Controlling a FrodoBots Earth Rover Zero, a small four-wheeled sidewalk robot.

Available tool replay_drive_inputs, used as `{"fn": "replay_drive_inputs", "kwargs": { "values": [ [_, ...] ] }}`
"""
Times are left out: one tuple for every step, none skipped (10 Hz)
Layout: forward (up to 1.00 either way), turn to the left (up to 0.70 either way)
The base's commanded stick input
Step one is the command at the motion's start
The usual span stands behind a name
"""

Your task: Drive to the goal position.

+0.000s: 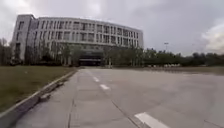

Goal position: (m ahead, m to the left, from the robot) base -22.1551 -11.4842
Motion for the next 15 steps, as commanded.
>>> {"fn": "replay_drive_inputs", "kwargs": {
  "values": [
    [0.00, -0.45],
    [0.00, -0.45],
    [0.00, -0.45],
    [0.00, -0.45],
    [0.00, -0.45],
    [0.00, -0.45],
    [0.00, -0.45],
    [0.00, -0.45],
    [0.00, -0.45],
    [0.00, -0.45],
    [0.00, -0.45],
    [0.00, -0.45],
    [0.00, -0.45],
    [0.00, -0.45],
    [0.00, -0.45]
  ]
}}
